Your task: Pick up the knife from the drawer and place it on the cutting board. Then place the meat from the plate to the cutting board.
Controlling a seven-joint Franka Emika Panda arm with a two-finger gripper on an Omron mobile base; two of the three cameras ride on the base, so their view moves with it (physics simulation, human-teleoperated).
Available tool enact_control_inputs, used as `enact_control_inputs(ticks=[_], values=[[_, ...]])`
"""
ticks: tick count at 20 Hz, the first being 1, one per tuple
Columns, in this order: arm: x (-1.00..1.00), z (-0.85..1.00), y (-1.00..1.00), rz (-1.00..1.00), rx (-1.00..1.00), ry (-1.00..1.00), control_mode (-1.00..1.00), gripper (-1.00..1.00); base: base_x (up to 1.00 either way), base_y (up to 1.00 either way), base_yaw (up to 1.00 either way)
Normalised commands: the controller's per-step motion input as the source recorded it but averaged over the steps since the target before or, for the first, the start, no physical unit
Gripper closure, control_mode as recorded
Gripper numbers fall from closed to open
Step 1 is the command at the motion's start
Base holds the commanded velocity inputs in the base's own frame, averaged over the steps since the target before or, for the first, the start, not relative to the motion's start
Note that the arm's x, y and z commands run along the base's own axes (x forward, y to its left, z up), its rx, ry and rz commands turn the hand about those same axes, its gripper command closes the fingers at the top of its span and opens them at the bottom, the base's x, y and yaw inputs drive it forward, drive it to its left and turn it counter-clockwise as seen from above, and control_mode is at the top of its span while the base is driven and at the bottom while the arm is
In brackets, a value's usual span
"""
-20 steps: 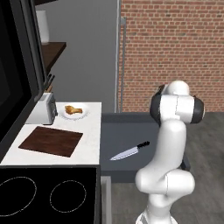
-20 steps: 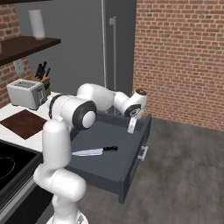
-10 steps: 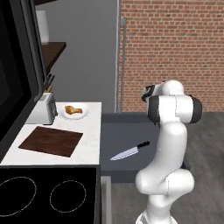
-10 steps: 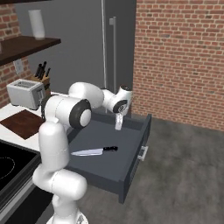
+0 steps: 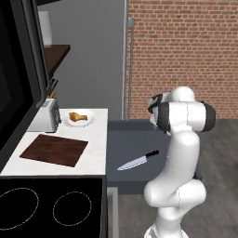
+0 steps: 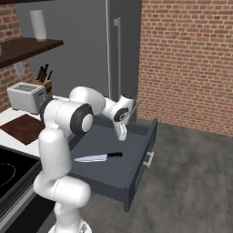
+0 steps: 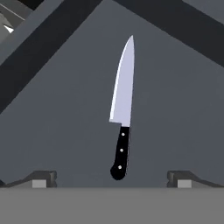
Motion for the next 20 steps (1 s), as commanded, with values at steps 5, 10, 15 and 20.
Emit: enact_control_inputs(ticks=[5,10,15,20], values=[[-0.43,-0.21,0.05,0.17,0.0,0.03,-1.0,-1.0,0.0,0.0,0.0],[-0.02,-0.19,0.23,0.0,0.0,0.0,-1.0,-1.0,0.0,0.0,0.0],[0.07,-0.42,0.02,0.0,-0.01,-0.01,-1.0,-1.0,0.0,0.0,0.0],[0.01,-0.54,0.01,0.0,-0.04,-0.01,-1.0,-1.0,0.0,0.0,0.0]])
